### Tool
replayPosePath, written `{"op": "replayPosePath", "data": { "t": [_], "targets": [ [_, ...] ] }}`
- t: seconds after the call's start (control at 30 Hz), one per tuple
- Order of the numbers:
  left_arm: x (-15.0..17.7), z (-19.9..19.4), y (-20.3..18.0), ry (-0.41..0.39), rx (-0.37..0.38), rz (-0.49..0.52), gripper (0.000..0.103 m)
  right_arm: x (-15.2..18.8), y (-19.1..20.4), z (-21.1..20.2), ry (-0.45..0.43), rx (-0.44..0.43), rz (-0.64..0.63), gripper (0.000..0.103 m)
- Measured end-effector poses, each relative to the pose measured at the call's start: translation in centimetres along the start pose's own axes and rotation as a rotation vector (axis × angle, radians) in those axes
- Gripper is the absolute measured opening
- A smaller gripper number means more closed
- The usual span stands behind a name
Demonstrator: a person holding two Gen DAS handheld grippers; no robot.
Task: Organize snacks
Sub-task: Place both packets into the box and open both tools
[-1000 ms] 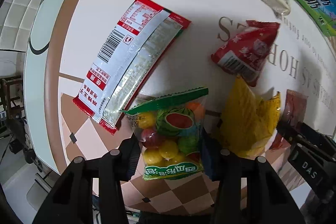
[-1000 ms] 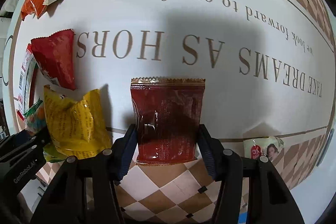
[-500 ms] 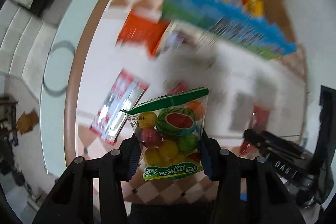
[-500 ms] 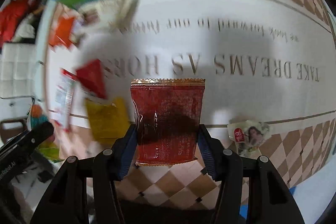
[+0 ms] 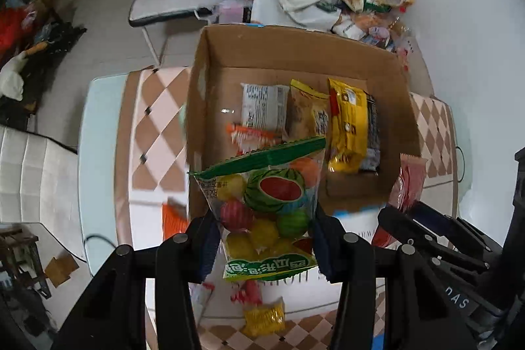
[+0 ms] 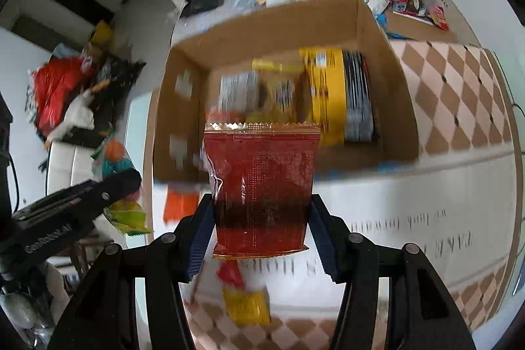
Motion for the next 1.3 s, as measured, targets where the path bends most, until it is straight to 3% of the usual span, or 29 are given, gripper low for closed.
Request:
{"op": "replayPosePath", "data": {
  "t": [0.13,0.37,0.63,0.73,0.8,0.9,1.03,1.3],
  "targets": [
    [-2.4,3.5,-1.7,0.121,0.044,0.020,0.045,-3.6,-1.4,3.4,0.041,0.013,0.028,0.059],
    [-3.6,8.4,-5.0,0.272,0.088,0.056,0.046,-4.8,-5.4,7.8,0.110,0.055,0.049,0.059],
    [-3.1,10.9,-7.1,0.345,0.080,0.081,0.046,-4.2,-7.6,10.5,0.154,0.072,0.072,0.059],
    [-2.5,11.6,-8.0,0.370,0.065,0.123,0.050,-4.2,-8.2,11.8,0.196,0.037,0.082,0.059],
    [-2.2,11.9,-8.3,0.377,0.050,0.142,0.062,-3.9,-8.6,12.7,0.256,0.033,0.110,0.065],
    [-2.1,12.1,-8.3,0.367,0.046,0.129,0.072,-3.6,-9.0,13.5,0.287,0.091,0.070,0.086],
    [-2.0,11.7,-8.0,0.361,0.074,0.096,0.075,-2.9,-9.3,14.0,0.314,0.097,0.073,0.089],
    [-1.3,9.4,-5.9,0.304,0.058,0.030,0.075,-2.7,-9.6,12.9,0.269,0.120,0.066,0.090]
  ]
}}
Point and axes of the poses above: each gripper's, at about its wrist camera, not at the fingertips, and z roughly the way its jaws point, y to its left, x to its underside, the point moved 4 cm from there along z, roughly the way its jaws point, and after that the axes turned 15 degrees about -x, right-handed, at the moved point
